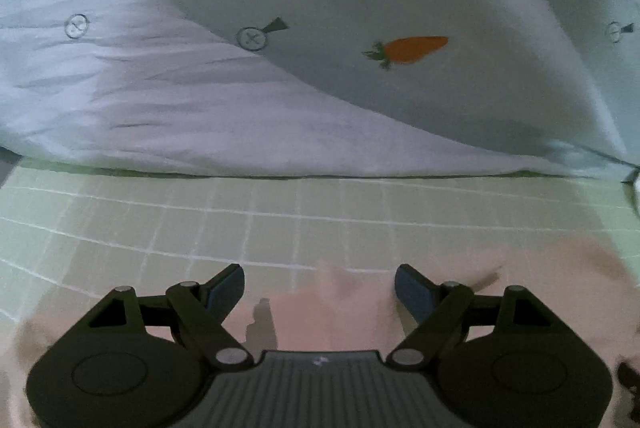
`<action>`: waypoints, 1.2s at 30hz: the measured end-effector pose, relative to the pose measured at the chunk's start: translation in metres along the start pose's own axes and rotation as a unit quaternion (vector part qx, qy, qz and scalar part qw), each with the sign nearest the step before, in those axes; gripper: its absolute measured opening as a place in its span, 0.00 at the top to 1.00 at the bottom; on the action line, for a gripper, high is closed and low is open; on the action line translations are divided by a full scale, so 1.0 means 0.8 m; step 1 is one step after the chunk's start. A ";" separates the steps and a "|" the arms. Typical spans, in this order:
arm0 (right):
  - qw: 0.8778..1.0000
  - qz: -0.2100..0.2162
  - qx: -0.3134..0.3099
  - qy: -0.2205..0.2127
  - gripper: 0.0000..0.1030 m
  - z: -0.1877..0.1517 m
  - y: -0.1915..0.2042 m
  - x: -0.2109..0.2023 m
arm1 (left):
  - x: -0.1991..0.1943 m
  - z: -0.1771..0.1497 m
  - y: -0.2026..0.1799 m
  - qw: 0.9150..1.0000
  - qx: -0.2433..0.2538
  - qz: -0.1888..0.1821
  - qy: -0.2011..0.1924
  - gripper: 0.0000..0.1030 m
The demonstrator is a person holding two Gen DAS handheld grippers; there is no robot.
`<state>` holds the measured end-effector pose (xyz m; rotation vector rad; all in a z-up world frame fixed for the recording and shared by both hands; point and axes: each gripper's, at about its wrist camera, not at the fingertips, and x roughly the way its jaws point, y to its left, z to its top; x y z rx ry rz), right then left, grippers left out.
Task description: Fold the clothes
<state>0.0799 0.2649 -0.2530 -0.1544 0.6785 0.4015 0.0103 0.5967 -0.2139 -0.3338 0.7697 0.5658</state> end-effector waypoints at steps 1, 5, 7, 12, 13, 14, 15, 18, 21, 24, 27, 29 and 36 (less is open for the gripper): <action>1.000 0.000 0.000 0.000 0.00 0.000 0.000 0.000 | 0.003 0.001 0.006 1.000 -0.019 -0.001 0.004 0.24; 1.000 0.001 -0.001 0.000 0.00 0.000 0.000 -0.001 | 0.015 0.005 0.023 0.995 -0.078 -0.059 0.024 0.39; 1.000 0.001 -0.001 0.000 0.00 0.000 0.000 -0.001 | 0.023 0.006 0.018 0.994 -0.076 -0.072 0.038 0.40; 1.000 0.002 -0.001 0.000 0.00 0.000 0.000 -0.001 | 0.036 0.006 0.009 0.991 -0.089 -0.072 0.063 0.78; 1.000 0.002 -0.002 0.000 0.00 0.000 0.000 -0.001 | 0.033 0.004 0.011 0.990 -0.100 -0.075 0.060 0.80; 1.000 0.003 -0.002 0.000 0.00 0.001 0.000 -0.001 | 0.028 0.001 0.014 0.989 -0.112 -0.078 0.055 0.81; 1.000 0.003 -0.002 0.000 0.00 0.001 0.000 -0.001 | 0.023 -0.001 0.017 0.987 -0.125 -0.082 0.050 0.84; 1.000 0.002 -0.002 0.000 0.00 0.001 0.000 -0.001 | 0.013 -0.006 0.030 0.983 -0.156 -0.089 0.034 0.88; 1.000 0.002 -0.002 0.000 0.00 0.001 0.000 -0.001 | 0.010 -0.007 0.039 0.981 -0.170 -0.090 0.027 0.89; 1.000 0.002 -0.002 0.000 0.00 0.001 0.000 -0.002 | 0.010 -0.008 0.044 0.978 -0.184 -0.097 0.023 0.88; 1.000 0.002 -0.002 0.000 0.00 0.001 0.000 -0.002 | 0.010 -0.012 0.047 0.977 -0.193 -0.092 0.026 0.82; 1.000 0.003 -0.002 0.000 0.00 0.001 0.000 -0.002 | 0.004 -0.015 0.049 0.978 -0.191 -0.084 0.017 0.80; 1.000 0.004 -0.003 -0.001 0.00 0.001 0.000 -0.002 | -0.017 -0.027 0.076 0.982 -0.187 -0.009 -0.001 0.74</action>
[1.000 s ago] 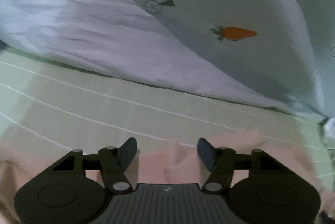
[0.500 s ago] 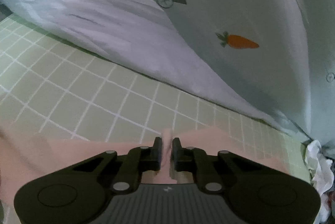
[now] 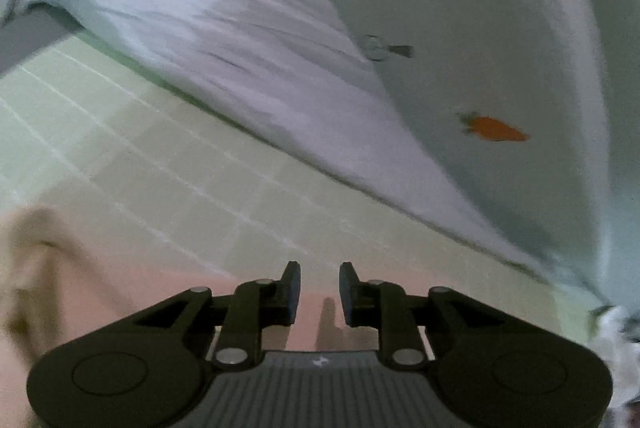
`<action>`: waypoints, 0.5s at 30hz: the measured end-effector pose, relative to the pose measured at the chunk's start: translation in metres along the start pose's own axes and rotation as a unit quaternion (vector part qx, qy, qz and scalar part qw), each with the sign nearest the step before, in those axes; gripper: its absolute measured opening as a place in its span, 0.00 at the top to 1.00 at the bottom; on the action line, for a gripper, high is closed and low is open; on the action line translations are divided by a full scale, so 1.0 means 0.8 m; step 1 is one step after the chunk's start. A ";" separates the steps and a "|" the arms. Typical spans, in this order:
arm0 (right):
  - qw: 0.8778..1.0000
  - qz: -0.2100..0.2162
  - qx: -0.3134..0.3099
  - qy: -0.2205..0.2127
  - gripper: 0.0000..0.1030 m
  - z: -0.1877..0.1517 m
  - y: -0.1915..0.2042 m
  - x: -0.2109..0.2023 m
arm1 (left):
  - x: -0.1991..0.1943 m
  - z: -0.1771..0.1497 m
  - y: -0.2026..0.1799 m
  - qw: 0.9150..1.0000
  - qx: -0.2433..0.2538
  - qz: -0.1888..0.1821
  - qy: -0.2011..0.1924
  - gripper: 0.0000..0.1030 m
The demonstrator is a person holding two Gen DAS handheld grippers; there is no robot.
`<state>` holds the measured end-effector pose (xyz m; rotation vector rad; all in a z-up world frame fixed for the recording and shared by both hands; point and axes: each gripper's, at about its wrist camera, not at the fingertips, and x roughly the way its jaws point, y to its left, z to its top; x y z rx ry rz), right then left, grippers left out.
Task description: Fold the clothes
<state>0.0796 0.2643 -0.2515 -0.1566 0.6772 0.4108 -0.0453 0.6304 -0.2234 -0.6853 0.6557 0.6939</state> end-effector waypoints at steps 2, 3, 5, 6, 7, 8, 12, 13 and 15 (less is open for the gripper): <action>1.000 0.000 0.000 0.000 0.00 0.000 0.000 0.000 | 0.003 -0.004 0.005 0.998 0.032 0.055 0.003 0.66; 1.000 0.000 0.000 0.000 0.00 0.000 0.000 0.000 | 0.005 -0.005 0.011 0.996 0.041 0.078 0.004 0.60; 1.000 0.000 0.000 0.000 0.00 0.000 0.000 0.000 | 0.003 -0.008 0.023 0.995 0.049 0.086 0.006 0.56; 1.000 0.000 0.000 0.000 0.00 0.000 0.000 0.000 | 0.002 -0.009 0.029 0.995 0.052 0.085 0.008 0.56; 1.000 0.000 0.000 0.000 0.00 0.000 0.000 0.000 | 0.000 -0.010 0.034 0.995 0.055 0.085 0.009 0.56; 1.000 0.000 0.000 0.000 0.00 0.000 0.000 0.000 | -0.001 -0.012 0.036 0.994 0.066 0.091 0.011 0.56; 1.000 -0.001 0.000 0.000 0.00 0.000 0.001 0.000 | -0.010 -0.026 0.036 0.983 0.120 0.138 0.011 0.54; 1.000 -0.001 0.000 0.000 0.00 0.000 0.001 0.000 | -0.015 -0.028 0.041 0.982 0.119 0.146 0.010 0.54; 1.000 -0.001 0.001 0.000 0.00 0.000 0.001 0.000 | -0.024 -0.028 0.059 0.981 0.103 0.165 0.009 0.54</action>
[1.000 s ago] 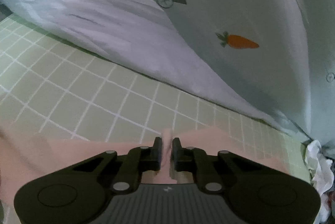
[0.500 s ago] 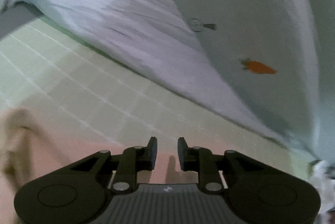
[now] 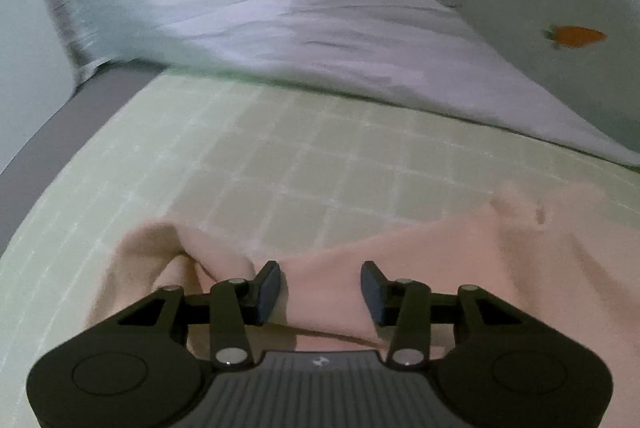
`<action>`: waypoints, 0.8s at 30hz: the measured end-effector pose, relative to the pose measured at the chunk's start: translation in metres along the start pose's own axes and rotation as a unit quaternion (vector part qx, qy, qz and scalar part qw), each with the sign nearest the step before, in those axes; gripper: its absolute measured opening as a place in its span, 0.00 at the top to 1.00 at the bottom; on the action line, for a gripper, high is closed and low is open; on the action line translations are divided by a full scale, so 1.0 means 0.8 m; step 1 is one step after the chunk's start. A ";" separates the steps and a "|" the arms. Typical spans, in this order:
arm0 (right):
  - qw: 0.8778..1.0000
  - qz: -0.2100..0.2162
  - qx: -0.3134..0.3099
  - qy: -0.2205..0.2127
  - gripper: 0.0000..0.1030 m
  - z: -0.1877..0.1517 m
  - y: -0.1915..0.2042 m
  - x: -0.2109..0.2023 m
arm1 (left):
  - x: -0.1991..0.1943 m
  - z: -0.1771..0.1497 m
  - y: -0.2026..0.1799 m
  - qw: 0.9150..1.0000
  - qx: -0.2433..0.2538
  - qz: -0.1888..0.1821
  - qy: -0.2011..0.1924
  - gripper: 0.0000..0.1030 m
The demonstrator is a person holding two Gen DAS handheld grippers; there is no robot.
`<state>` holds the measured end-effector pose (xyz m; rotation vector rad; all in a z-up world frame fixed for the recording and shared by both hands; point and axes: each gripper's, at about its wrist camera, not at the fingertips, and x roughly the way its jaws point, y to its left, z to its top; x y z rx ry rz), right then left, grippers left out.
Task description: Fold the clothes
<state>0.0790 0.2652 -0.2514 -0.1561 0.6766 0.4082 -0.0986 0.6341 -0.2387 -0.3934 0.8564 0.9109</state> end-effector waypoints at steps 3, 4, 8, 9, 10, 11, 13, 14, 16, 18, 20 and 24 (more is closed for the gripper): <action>1.000 0.000 0.000 0.000 0.00 0.000 0.001 0.000 | -0.005 -0.004 0.035 1.000 -0.009 0.020 0.004 0.54; 1.000 0.000 0.000 0.000 0.00 0.000 0.001 0.000 | -0.006 -0.004 0.043 1.000 -0.003 0.030 0.005 0.54; 1.000 0.000 0.000 0.000 0.00 0.000 0.001 0.000 | -0.013 -0.007 0.063 0.998 0.007 0.061 0.014 0.54; 1.000 0.000 0.000 0.000 0.00 0.000 0.001 0.000 | -0.013 -0.008 0.066 0.998 0.004 0.068 0.015 0.54; 1.000 0.000 0.000 0.000 0.00 0.000 0.001 0.000 | -0.014 -0.009 0.070 0.998 -0.002 0.065 0.015 0.54; 1.000 0.000 0.000 0.000 0.00 0.000 0.001 0.000 | -0.014 -0.009 0.072 0.998 -0.008 0.062 0.015 0.54; 1.000 0.000 0.000 -0.001 0.00 0.000 0.001 -0.001 | -0.013 -0.007 0.072 0.998 -0.005 0.062 0.018 0.54; 1.000 0.000 0.000 -0.001 0.00 0.000 0.001 -0.001 | -0.012 -0.005 0.071 0.998 -0.002 0.062 0.019 0.54; 1.000 0.000 0.000 -0.001 0.00 0.000 0.001 -0.001 | -0.015 -0.003 0.071 0.998 -0.009 0.057 0.022 0.55; 1.000 0.000 0.000 -0.001 0.00 0.000 0.001 0.000 | -0.026 -0.003 0.072 0.999 -0.022 0.042 0.021 0.50; 1.000 0.000 -0.001 -0.001 0.00 0.000 0.001 0.000 | -0.046 -0.005 0.069 0.999 -0.022 0.023 0.006 0.30; 1.000 0.003 0.001 0.000 0.00 0.000 -0.001 -0.001 | -0.109 -0.019 0.062 0.999 -0.025 -0.013 -0.041 0.18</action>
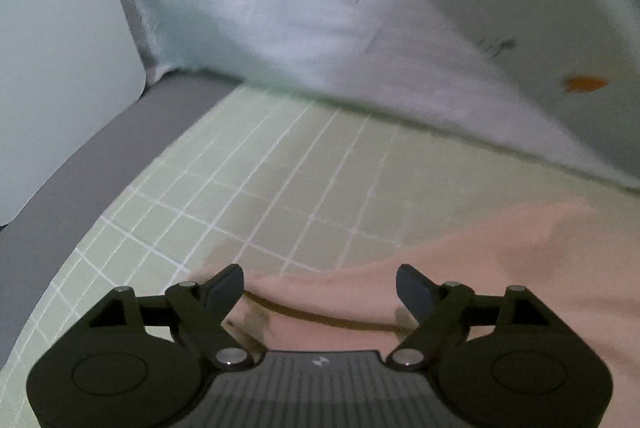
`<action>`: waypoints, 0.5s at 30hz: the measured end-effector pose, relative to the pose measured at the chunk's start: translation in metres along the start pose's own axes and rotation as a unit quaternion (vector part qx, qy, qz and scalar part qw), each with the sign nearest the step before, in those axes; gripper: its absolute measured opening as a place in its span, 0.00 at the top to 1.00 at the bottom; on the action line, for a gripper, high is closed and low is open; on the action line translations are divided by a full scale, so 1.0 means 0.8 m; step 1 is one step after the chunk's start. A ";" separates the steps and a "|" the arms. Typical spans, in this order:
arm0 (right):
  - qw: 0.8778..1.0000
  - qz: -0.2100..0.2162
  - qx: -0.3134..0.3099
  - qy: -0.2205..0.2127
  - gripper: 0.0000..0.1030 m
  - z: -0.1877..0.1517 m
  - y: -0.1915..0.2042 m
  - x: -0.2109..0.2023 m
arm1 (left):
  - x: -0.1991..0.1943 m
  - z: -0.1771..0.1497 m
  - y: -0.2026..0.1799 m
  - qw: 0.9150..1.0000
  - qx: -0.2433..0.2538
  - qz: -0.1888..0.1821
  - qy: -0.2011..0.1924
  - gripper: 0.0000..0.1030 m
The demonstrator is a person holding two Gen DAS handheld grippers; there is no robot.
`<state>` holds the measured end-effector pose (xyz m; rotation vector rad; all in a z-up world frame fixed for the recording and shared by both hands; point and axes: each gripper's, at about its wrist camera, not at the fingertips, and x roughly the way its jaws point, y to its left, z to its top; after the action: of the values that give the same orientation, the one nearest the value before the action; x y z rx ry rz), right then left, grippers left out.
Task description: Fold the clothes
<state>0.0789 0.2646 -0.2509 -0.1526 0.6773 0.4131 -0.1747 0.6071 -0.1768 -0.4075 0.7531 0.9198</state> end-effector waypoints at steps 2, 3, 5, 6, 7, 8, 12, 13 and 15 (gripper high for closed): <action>1.000 0.005 -0.002 0.006 0.00 0.002 0.000 -0.003 | -0.037 -0.010 0.002 0.999 -0.018 -0.030 -0.021 0.14; 1.000 0.009 -0.003 0.012 0.00 0.003 -0.001 -0.006 | -0.055 -0.017 0.002 0.998 -0.025 -0.041 -0.032 0.07; 1.000 0.014 -0.003 0.021 0.00 0.004 -0.003 -0.019 | -0.091 -0.031 0.003 0.996 -0.038 -0.062 -0.056 0.02; 1.000 0.019 0.001 0.014 0.00 0.001 -0.004 -0.033 | -0.109 -0.037 0.003 0.994 -0.045 -0.072 -0.067 0.01; 1.000 0.024 0.006 0.006 0.00 -0.002 -0.005 -0.047 | -0.126 -0.046 0.004 0.993 -0.050 -0.080 -0.075 0.00; 0.999 0.034 0.007 0.005 0.00 -0.009 -0.006 -0.063 | -0.139 -0.056 0.006 0.992 -0.053 -0.084 -0.077 0.00; 0.997 0.065 -0.016 0.024 0.00 -0.053 -0.006 -0.115 | -0.170 -0.099 0.007 0.992 -0.074 -0.087 -0.054 0.00; 0.997 0.072 -0.027 0.030 0.00 -0.066 -0.005 -0.125 | -0.177 -0.109 0.006 0.992 -0.081 -0.086 -0.049 0.00; 0.994 0.089 -0.044 0.044 0.00 -0.090 -0.006 -0.144 | -0.191 -0.129 0.003 0.991 -0.092 -0.084 -0.043 0.00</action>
<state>-0.0416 0.2040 -0.2333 -0.1953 0.7618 0.6111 -0.2771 0.4597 -0.1344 -0.5813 0.5473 0.8458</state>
